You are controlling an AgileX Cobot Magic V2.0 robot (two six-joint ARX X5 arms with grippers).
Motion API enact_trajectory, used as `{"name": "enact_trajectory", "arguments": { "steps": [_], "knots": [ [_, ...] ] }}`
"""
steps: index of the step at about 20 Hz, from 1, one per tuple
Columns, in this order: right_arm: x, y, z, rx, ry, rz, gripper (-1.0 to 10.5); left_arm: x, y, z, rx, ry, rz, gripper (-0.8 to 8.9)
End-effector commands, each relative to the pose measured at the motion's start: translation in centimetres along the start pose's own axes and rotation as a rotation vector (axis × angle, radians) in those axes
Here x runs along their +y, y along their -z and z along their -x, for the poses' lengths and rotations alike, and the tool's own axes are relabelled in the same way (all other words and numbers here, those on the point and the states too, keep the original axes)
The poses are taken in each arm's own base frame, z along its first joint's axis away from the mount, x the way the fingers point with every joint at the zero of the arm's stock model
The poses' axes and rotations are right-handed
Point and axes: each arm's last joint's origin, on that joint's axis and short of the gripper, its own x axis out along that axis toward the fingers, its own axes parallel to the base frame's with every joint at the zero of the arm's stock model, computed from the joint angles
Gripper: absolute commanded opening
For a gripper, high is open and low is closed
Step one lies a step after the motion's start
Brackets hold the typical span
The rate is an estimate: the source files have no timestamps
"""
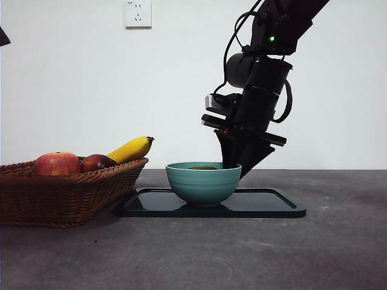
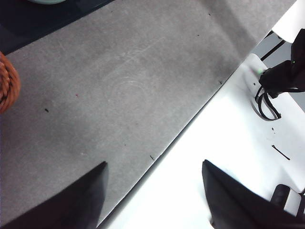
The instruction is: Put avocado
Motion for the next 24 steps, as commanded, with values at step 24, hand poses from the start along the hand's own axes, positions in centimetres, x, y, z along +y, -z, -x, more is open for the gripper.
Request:
{"name": "enact_trajectory", "arguments": {
  "steps": [24],
  "knots": [
    [7.6, 17.3, 25.9, -0.422, -0.04, 0.181, 1.8, -0.1, -0.6, 0.0, -0.042, 0.008, -0.038, 3.11]
  ]
}}
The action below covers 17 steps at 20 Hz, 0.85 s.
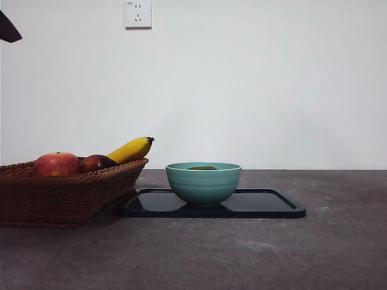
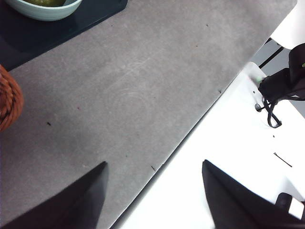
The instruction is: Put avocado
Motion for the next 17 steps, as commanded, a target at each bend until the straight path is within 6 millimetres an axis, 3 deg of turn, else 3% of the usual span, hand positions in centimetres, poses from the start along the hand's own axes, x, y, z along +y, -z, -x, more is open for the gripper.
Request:
{"name": "enact_trajectory", "arguments": {
  "steps": [1, 5, 8, 17],
  "knots": [
    [0.8, 2.5, -0.6, 0.014, -0.094, 0.029, 1.8, -0.1, -0.2, 0.0, -0.006, 0.008, -0.017, 3.11],
    [1.8, 7.7, -2.4, 0.062, -0.241, 0.034, 1.8, -0.1, -0.2, 0.0, -0.006, 0.008, -0.016, 3.11],
    [2.0, 10.0, -3.5, 0.075, -0.267, 0.043, 1.8, -0.1, -0.2, 0.0, -0.005, 0.008, -0.015, 3.11],
    [2.1, 10.4, -3.6, 0.067, -0.276, 0.054, 1.8, -0.1, -0.2, 0.0, -0.005, 0.008, -0.012, 3.11]
  ]
}}
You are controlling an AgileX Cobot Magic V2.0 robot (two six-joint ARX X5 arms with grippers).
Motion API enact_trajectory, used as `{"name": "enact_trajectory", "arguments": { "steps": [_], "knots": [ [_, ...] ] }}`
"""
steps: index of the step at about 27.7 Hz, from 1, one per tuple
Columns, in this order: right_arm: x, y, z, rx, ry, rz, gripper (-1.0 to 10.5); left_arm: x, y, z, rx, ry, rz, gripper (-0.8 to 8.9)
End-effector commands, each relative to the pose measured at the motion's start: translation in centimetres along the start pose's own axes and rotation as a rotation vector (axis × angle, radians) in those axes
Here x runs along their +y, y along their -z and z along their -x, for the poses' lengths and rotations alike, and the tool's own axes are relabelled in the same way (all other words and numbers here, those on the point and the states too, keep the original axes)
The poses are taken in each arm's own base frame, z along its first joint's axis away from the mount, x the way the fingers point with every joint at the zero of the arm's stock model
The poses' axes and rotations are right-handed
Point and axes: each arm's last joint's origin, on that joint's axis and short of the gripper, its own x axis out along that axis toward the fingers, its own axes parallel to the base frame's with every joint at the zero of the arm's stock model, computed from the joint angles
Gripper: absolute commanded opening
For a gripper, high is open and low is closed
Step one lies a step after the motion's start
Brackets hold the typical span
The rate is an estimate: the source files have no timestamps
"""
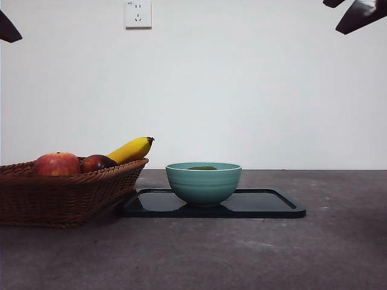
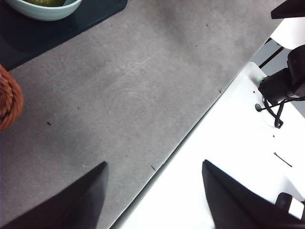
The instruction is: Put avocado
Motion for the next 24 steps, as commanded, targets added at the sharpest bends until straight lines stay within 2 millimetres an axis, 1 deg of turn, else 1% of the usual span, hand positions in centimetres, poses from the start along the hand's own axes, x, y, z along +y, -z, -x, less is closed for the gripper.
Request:
{"name": "enact_trajectory", "arguments": {
  "steps": [1, 4, 6, 9, 10, 24],
  "knots": [
    [0.21, -0.33, 0.09, -0.012, -0.011, 0.002, 1.8, -0.1, -0.2, 0.0, -0.005, 0.008, -0.013, 3.11],
    [0.21, -0.33, 0.09, -0.012, -0.011, 0.002, 1.8, -0.1, -0.2, 0.0, -0.005, 0.008, -0.013, 2.97],
    [0.21, -0.33, 0.09, -0.012, -0.011, 0.002, 1.7, -0.1, -0.2, 0.0, -0.005, 0.008, -0.013, 2.22],
    [0.21, -0.33, 0.09, -0.011, -0.011, 0.002, 0.4, -0.1, -0.2, 0.0, -0.005, 0.008, -0.013, 0.32],
    [0.21, -0.33, 0.09, -0.011, -0.011, 0.002, 0.1, -0.1, -0.2, 0.0, -0.005, 0.008, -0.013, 0.0],
    [0.2, -0.34, 0.09, -0.012, -0.008, 0.003, 0.1, -0.1, -0.2, 0.0, -0.005, 0.008, -0.013, 0.07]
  ]
}}
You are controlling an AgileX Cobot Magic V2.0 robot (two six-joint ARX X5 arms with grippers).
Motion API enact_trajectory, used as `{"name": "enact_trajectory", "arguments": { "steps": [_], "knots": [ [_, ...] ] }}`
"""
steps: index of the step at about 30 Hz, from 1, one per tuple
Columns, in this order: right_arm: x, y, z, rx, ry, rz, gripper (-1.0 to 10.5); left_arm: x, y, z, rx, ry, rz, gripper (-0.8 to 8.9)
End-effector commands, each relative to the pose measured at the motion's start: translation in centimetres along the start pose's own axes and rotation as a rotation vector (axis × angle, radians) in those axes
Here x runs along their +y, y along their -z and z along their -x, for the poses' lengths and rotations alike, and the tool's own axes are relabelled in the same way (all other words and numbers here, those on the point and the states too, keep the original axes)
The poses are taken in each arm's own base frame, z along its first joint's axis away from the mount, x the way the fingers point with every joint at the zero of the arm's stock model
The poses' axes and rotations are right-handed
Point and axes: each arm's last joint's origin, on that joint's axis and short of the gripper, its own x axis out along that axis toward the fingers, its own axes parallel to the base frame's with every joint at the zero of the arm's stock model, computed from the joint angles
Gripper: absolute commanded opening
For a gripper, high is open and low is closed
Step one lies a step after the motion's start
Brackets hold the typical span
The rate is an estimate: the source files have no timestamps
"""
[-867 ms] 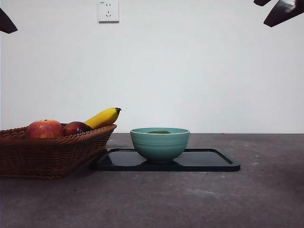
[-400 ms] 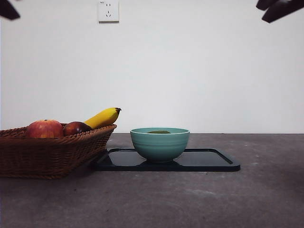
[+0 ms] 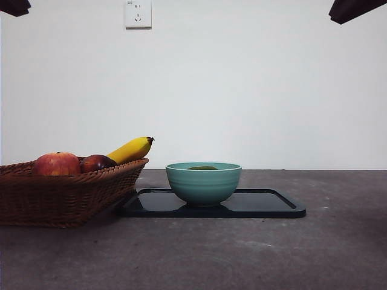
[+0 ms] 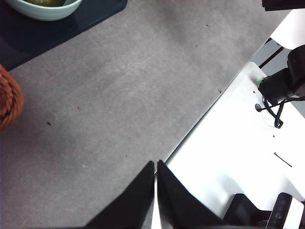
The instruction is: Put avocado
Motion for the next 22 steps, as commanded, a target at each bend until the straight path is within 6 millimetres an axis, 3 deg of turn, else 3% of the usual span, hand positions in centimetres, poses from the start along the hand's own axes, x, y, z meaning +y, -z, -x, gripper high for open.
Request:
{"name": "enact_trajectory", "arguments": {
  "steps": [1, 17, 22],
  "knots": [
    [0.2, -0.3, 0.1, -0.013, -0.008, 0.003, 0.1, -0.1, -0.2, 0.0, -0.005, 0.008, -0.013, 0.07],
    [0.2, -0.3, 0.1, -0.013, -0.008, 0.003, 0.1, -0.1, -0.3, 0.0, -0.016, 0.008, -0.02, 0.07],
    [0.2, -0.3, 0.1, -0.013, -0.008, 0.003, 0.1, 0.1, -1.3, 1.6, -0.21, -0.138, -0.14, 0.07]
  ]
}}
